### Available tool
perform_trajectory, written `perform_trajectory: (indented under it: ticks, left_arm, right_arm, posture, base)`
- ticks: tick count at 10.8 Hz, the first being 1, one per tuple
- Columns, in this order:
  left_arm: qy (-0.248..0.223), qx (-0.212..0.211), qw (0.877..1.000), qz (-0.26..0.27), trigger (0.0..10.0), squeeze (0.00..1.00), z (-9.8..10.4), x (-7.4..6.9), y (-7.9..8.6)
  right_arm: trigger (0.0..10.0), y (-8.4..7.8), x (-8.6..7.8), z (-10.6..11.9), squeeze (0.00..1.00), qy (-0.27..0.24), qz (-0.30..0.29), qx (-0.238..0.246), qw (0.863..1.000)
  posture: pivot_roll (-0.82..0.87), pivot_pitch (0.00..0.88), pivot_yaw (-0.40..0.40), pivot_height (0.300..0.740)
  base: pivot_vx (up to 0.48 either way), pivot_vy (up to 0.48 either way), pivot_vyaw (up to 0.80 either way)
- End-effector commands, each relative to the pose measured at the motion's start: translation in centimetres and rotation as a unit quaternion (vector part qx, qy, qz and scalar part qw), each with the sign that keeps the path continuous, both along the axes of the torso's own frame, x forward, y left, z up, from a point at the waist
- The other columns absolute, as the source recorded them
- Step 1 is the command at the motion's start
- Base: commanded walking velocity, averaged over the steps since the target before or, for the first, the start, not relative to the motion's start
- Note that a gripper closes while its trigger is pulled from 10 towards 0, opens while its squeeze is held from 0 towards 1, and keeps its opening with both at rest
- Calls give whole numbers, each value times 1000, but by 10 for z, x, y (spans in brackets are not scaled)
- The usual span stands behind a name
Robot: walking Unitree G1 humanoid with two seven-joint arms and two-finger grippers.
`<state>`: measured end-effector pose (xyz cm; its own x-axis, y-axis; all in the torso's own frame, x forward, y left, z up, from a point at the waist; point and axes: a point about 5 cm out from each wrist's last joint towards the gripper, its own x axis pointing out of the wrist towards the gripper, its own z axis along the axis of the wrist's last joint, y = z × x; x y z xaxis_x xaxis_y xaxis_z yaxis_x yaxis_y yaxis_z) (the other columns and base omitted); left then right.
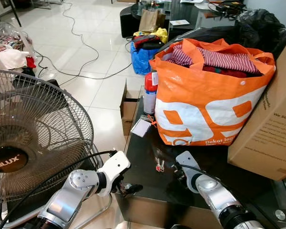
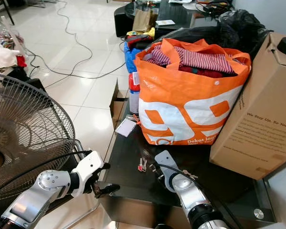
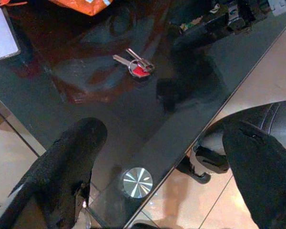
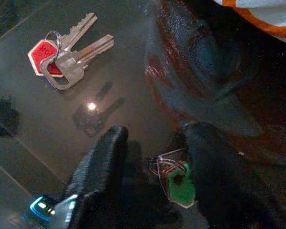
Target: Hang keys on a hook
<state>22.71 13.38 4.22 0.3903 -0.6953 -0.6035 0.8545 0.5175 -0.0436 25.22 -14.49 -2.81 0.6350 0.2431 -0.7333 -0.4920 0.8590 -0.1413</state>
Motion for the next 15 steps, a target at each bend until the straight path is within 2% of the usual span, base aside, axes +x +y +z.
perform_trajectory:
  ticks: [1,2,3,4,5,7,8,11,12,13,15]
  left_arm:
    - [-4,-5,1000,-1,10000,0,3,1,0]
    - [-5,-6,1000,-2,10000,0,3,2,-1]
    - [-5,-8,1000,-5,10000,0,4,3,-4]
    - [-5,-10,1000,-7,10000,0,4,3,-5]
    - [-5,-11,1000,-9,10000,0,4,4,-6]
    - [-3,-15,1000,-17,10000,0,4,6,-8]
    - [-2,-15,1000,-20,10000,0,4,7,-9]
    - [-1,-15,1000,-24,10000,0,4,8,-10]
    - [-1,-15,1000,-26,10000,0,4,9,-10]
    - [-1,-15,1000,-28,10000,0,4,9,-10]
    - [0,-16,999,-29,10000,0,4,9,-11]
  right_arm:
    - [0,-4,3,3,0,-7,1,4,1000]
    - [1725,-1,5,8,0,-16,1,33,999]
    - [10000,-1,8,15,0,-32,0,59,998]
    - [10000,-6,9,17,35,-32,1,66,997]
    - [10000,-16,8,16,1000,-22,-8,43,999]
    - [10000,-33,-1,9,1000,31,8,-1,1000]
    - [10000,-34,-3,8,0,39,12,-4,999]
    - [10000,-31,-6,3,0,46,3,-8,999]
    - [10000,-28,-4,7,0,39,1,12,999]
    - [10000,-23,-1,15,0,27,-8,63,998]
    - [10000,-30,-1,23,0,12,-7,74,997]
  posture:
    - [-147,0,-9,740]
    - [-152,0,-8,740]
    - [-157,0,-7,740]
    - [-163,0,-6,740]
    - [-165,0,-6,740]
    - [-178,0,1,740]
    - [-185,0,7,740]
    - [-182,0,7,740]
    - [-182,0,7,740]
    - [-182,0,7,740]
    - [-184,0,6,740]
  base:
    - [0,0,0]
    - [0,0,0]
    - [0,0,0]
    - [0,0,0]
    - [0,0,0]
    - [0,0,0]
    - [0,0,0]
    - [0,0,0]
    - [0,0,0]
    - [0,0,0]
    - [0,0,0]
